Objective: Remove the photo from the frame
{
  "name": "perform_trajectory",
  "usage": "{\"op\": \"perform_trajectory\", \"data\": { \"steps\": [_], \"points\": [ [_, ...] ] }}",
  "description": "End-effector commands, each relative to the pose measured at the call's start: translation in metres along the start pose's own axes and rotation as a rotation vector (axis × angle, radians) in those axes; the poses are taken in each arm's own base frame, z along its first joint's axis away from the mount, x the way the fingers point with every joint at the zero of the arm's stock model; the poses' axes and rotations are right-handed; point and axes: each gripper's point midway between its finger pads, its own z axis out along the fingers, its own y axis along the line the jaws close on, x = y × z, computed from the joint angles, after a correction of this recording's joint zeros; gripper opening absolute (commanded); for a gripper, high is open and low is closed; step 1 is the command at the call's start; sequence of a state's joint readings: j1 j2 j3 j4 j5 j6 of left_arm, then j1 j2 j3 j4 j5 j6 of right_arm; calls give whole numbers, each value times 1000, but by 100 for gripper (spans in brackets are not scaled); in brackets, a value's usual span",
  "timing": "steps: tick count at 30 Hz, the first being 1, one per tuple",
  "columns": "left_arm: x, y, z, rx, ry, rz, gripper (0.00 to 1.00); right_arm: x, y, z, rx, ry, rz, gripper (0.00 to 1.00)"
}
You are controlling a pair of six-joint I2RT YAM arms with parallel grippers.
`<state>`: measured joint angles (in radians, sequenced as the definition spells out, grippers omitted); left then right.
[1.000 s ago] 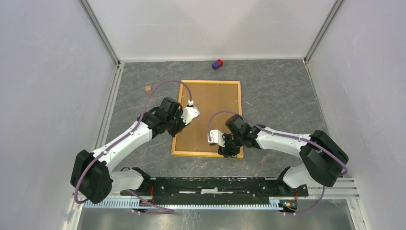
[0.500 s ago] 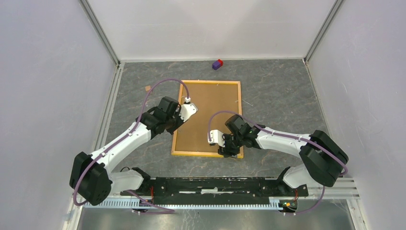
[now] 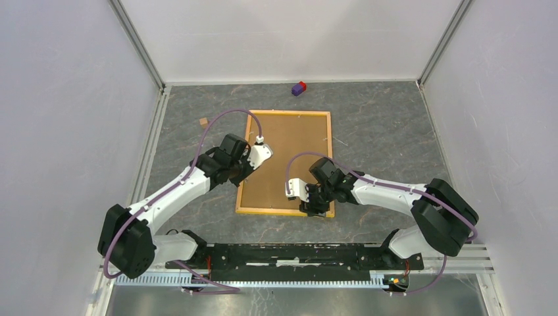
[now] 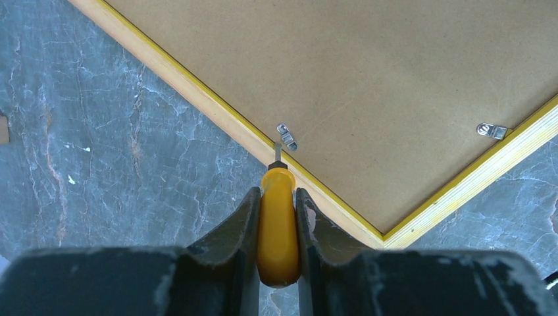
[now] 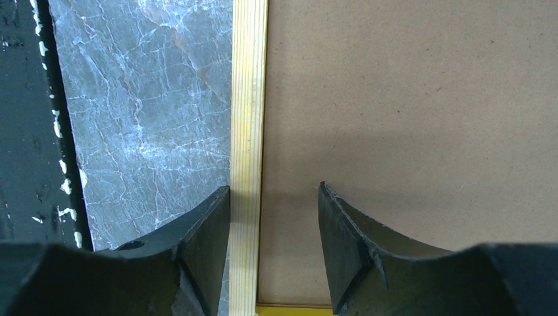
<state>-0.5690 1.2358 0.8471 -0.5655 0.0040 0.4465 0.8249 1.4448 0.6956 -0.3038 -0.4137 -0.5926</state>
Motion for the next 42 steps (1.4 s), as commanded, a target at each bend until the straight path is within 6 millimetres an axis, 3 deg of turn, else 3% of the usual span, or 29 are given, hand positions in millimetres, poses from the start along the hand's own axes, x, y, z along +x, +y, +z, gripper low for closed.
{"op": "perform_trajectory", "data": {
  "steps": [1,21,27,32,35,39,42],
  "points": [
    [0,-4,5,19,-4,-11,2,13,8,8,-40,43,26,54],
    [-7,-39,-3,165,9,-236,2,14,10,12,-56,52,46,32],
    [-11,-29,-3,100,-12,-282,2,14,10,12,-57,51,49,25],
    [-16,13,-20,-160,-82,-427,2,14,10,12,-57,54,58,9],
    [-11,29,-29,-281,-71,-555,2,13,9,13,-56,53,66,6],
    [-3,29,-29,-313,-39,-643,2,13,9,13,-55,53,72,3],
    [-4,17,-24,-254,-39,-675,2,13,9,14,-55,55,74,3]
  ]
}}
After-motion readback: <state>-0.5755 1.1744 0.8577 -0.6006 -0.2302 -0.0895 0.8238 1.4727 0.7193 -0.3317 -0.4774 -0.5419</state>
